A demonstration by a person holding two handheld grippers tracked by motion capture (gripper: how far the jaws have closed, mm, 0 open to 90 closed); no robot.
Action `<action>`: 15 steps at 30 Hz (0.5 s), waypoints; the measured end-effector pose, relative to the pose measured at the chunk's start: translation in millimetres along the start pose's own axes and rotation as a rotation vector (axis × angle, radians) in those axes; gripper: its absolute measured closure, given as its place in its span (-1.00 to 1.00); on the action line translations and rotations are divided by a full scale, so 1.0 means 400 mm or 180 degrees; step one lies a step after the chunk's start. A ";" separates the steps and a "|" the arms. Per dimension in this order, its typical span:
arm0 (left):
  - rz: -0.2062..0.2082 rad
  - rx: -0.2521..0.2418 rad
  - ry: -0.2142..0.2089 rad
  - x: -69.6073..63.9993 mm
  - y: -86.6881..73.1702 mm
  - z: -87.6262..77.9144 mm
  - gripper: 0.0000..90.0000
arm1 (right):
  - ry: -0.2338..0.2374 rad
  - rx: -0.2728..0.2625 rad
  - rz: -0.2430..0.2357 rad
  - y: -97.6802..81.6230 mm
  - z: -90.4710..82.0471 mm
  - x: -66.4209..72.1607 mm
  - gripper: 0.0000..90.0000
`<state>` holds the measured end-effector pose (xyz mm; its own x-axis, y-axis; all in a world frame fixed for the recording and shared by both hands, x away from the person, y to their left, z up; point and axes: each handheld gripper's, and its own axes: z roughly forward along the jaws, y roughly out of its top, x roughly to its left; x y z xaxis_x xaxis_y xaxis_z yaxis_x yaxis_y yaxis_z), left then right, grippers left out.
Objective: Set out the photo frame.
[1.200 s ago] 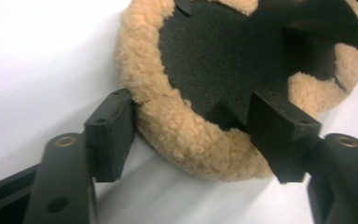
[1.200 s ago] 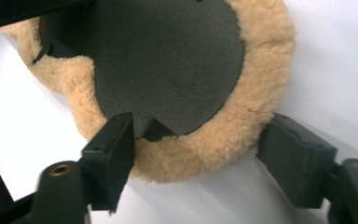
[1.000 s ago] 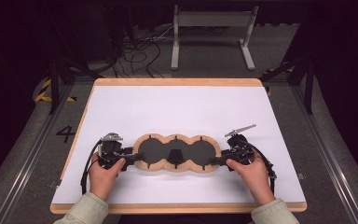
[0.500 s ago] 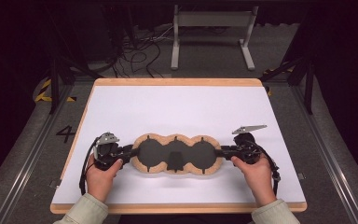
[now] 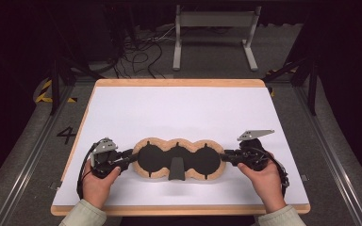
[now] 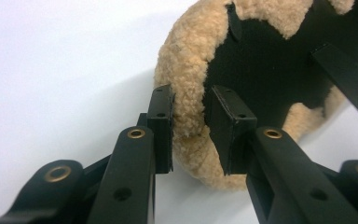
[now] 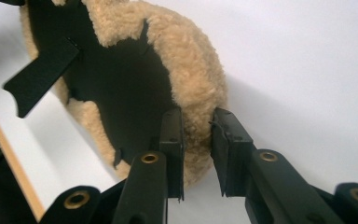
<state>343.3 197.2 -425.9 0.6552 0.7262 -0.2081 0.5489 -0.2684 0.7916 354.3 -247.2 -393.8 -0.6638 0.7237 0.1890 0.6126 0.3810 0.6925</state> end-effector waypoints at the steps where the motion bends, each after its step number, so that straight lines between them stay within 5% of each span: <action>1: 0.0008 -0.0015 -0.0020 -0.002 -0.003 -0.006 0.57 | 0.0027 -0.0010 -0.0008 -0.001 -0.005 0.002 0.68; 6: -0.0040 -0.0054 -0.0141 -0.008 -0.017 -0.031 0.59 | 0.0102 -0.0022 -0.0114 -0.007 -0.026 0.017 0.66; 15: 0.0095 -0.0031 -0.0228 -0.023 -0.035 -0.067 0.67 | 0.0269 -0.0005 -0.0298 -0.023 -0.059 0.038 0.66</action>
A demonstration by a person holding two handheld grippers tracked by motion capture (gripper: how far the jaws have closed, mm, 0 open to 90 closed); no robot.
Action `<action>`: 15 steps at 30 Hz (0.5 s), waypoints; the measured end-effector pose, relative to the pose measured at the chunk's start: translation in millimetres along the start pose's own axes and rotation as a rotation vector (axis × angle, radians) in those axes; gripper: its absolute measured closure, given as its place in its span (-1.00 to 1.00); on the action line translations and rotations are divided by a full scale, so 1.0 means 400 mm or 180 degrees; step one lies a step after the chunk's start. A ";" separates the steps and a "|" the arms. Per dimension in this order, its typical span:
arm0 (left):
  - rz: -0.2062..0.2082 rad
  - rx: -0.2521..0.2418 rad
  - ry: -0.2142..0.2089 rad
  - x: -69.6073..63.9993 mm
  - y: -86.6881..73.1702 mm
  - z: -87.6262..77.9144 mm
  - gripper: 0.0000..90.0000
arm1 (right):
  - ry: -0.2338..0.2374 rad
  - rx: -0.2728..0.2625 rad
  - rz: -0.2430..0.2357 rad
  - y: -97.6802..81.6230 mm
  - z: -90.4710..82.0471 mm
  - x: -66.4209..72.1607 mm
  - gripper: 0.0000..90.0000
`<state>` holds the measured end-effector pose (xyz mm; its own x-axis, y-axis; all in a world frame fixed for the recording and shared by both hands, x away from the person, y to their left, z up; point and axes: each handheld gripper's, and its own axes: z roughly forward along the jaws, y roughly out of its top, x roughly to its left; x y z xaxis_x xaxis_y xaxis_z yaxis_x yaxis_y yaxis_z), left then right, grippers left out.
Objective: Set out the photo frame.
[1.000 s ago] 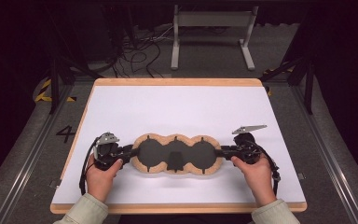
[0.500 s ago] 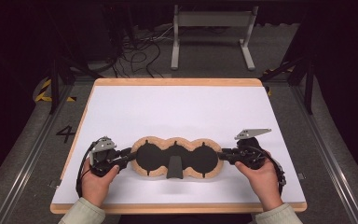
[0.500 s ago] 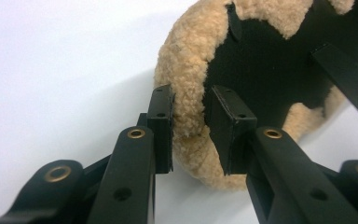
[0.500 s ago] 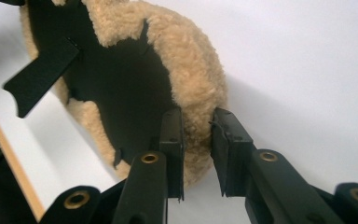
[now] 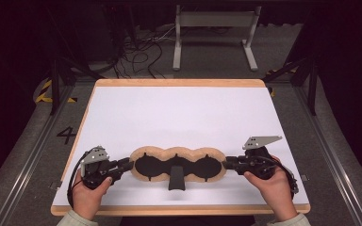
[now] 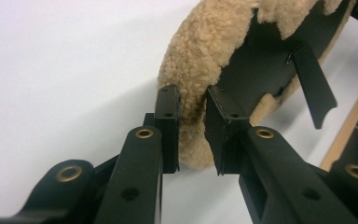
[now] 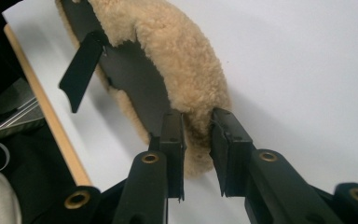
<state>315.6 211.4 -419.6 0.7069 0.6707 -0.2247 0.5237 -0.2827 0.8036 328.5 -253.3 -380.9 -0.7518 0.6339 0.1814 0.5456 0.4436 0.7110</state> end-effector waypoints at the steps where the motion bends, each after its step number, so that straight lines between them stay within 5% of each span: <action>1: 0.0014 0.0018 -0.0006 -0.003 -0.002 -0.003 0.68 | 0.0017 0.0010 -0.0014 -0.001 -0.003 0.003 0.66; 15: 0.0123 0.0117 -0.0152 -0.032 -0.035 -0.038 0.67 | 0.0253 0.0155 -0.0190 -0.024 -0.035 0.042 0.64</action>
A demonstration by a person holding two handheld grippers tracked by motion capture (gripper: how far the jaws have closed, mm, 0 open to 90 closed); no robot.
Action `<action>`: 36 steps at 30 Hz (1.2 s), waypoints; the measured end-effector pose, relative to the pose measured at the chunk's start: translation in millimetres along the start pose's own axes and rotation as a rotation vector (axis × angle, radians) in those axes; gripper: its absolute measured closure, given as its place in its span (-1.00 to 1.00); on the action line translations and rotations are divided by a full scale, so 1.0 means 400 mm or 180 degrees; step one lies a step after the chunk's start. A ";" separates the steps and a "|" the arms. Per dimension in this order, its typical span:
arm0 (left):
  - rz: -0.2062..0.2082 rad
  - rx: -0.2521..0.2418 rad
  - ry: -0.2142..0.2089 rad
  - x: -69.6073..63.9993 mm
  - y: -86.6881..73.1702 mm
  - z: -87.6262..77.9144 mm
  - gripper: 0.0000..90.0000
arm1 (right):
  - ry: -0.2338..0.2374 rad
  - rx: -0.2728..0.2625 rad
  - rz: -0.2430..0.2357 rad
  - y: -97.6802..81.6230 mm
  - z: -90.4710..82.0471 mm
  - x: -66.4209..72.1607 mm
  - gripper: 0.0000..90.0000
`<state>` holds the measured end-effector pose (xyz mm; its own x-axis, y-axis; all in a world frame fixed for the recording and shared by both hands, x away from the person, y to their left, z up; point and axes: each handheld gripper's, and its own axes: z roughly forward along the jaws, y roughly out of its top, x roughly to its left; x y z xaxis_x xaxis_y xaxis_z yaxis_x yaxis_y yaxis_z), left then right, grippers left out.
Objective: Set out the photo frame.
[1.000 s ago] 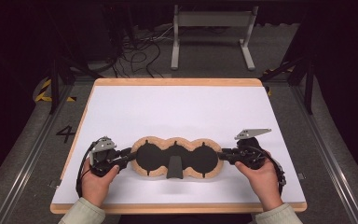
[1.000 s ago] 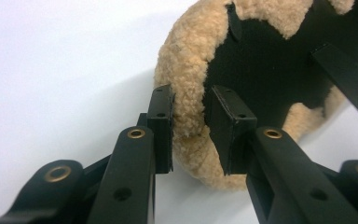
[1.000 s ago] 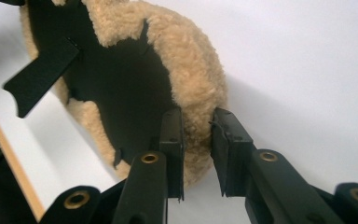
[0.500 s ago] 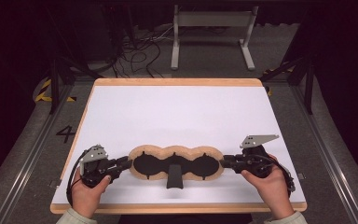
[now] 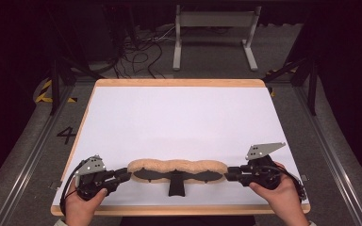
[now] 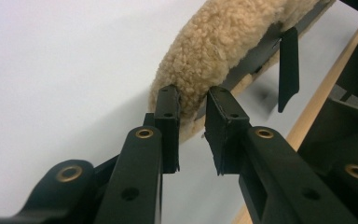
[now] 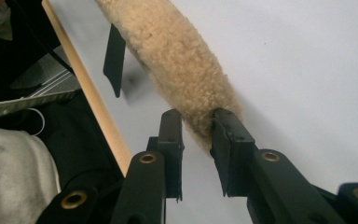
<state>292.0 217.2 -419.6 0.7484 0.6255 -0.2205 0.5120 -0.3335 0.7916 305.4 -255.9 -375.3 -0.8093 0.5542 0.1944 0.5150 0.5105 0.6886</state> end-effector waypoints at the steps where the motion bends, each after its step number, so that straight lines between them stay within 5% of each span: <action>1: -0.0001 0.0003 -0.0004 -0.001 -0.002 -0.001 0.67 | 0.0013 0.0008 -0.0007 -0.001 -0.001 0.001 0.64; 29: 0.0135 0.0141 -0.0095 -0.001 -0.031 -0.041 0.57 | 0.0124 0.0182 -0.0130 -0.015 -0.011 0.023 0.56; 36: 0.0018 -0.0042 0.0140 0.008 -0.032 -0.055 0.51 | 0.0050 0.0229 -0.0188 -0.017 -0.017 0.023 0.59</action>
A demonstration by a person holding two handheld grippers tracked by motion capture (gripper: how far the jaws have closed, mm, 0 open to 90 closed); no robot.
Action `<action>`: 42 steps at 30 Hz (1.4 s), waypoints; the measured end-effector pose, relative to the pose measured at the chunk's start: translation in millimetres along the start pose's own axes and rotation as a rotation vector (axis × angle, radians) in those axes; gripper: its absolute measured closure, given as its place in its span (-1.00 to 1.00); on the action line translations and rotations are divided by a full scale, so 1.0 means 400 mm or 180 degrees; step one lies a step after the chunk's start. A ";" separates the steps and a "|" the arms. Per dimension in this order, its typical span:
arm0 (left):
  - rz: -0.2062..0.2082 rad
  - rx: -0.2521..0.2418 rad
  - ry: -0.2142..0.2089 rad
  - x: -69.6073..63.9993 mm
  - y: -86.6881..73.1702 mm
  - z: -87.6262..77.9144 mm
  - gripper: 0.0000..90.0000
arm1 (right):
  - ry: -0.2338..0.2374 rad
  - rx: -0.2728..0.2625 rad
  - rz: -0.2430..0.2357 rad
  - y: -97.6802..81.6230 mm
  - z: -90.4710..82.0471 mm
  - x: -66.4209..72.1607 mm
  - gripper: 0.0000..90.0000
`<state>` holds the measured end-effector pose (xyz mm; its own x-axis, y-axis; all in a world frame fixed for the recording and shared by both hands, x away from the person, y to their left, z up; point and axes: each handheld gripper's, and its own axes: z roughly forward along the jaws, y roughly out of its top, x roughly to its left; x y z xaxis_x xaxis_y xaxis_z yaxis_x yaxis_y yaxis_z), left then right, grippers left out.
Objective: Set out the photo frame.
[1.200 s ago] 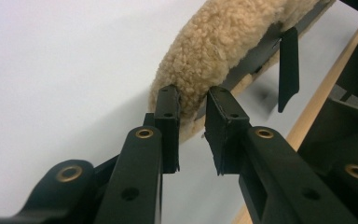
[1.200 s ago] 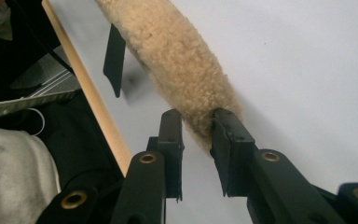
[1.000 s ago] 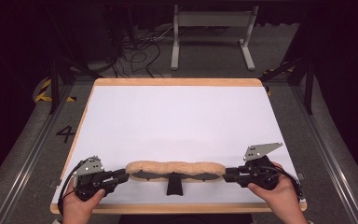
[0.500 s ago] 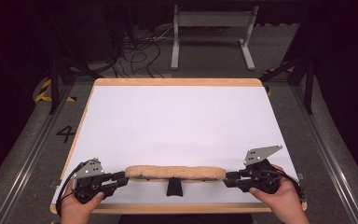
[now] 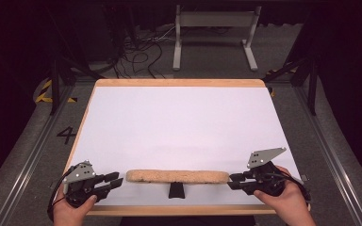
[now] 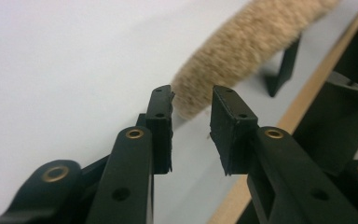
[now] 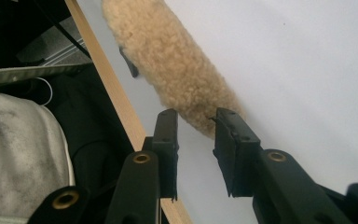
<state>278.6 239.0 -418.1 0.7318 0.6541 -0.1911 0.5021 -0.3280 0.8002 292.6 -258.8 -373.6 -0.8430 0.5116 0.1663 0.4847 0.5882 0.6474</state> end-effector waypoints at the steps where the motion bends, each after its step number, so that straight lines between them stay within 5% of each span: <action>1: -0.0019 -0.0068 0.0072 0.005 0.000 -0.001 0.50 | -0.0007 0.0004 -0.0006 -0.002 0.000 0.000 0.61; 9: -0.0042 -0.0144 0.0272 0.041 0.014 0.029 0.72 | -0.0125 0.0120 -0.0052 -0.020 0.016 0.008 0.96; 14: 0.0097 -0.0123 0.0341 0.045 0.036 0.060 0.87 | -0.0168 0.0176 -0.0073 -0.028 0.022 0.016 1.00; 21: -0.0001 -0.0231 0.0179 0.051 0.055 0.074 0.96 | -0.0159 0.0262 -0.0092 -0.037 0.051 0.022 1.00; 33: 0.0169 -0.0067 0.0209 0.054 0.068 0.117 1.00 | -0.0117 0.0278 -0.0053 -0.041 0.079 0.015 1.00; 42: 0.0226 -0.0021 -0.0027 0.039 0.058 0.121 1.00 | -0.0104 0.0279 -0.0054 -0.033 0.108 0.011 1.00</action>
<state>324.1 208.5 -430.2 0.7694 0.6236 -0.1386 0.4458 -0.3688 0.8156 292.5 -237.4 -413.5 -0.8438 0.5205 0.1306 0.4903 0.6488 0.5820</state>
